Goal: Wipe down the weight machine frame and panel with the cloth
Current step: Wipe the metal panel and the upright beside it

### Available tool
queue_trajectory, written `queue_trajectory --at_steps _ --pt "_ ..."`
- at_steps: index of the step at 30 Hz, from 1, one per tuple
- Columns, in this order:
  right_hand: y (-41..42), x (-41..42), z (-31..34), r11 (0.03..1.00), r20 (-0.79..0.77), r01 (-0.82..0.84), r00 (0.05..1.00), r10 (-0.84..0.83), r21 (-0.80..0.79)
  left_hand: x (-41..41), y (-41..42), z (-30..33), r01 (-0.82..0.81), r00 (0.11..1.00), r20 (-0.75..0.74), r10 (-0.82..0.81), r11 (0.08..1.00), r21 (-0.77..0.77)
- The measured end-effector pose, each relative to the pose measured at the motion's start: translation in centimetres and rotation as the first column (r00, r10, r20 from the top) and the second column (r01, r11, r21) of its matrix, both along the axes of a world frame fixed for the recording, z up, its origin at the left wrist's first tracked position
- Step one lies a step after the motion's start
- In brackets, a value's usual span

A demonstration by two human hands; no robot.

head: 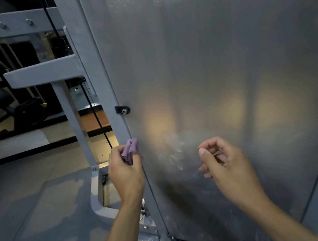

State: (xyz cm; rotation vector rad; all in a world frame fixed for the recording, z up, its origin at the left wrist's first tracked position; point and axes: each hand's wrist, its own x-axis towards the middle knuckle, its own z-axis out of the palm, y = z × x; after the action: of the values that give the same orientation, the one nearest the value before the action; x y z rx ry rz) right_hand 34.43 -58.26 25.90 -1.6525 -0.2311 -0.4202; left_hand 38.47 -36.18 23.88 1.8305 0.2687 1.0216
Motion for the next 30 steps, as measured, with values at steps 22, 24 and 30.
queue_trajectory --at_steps 22,24,30 --pt "-0.8 -0.1 0.0 0.998 0.037 0.06 0.998 -0.059 -0.032 -0.9 -3.7 -0.7 0.113 0.989 -0.091 -0.116 0.993 -0.04" --pt "-0.6 0.0 0.1 0.997 0.035 0.064 0.997 -0.062 -0.032 -0.8 -3.3 -0.8 0.134 0.986 -0.097 -0.138 0.99 -0.042" --pt "-2.1 0.1 1.1 0.988 0.098 0.154 0.983 -0.153 -0.003 -0.1 -0.9 1.1 0.031 0.999 -0.006 -0.032 0.988 -0.151"
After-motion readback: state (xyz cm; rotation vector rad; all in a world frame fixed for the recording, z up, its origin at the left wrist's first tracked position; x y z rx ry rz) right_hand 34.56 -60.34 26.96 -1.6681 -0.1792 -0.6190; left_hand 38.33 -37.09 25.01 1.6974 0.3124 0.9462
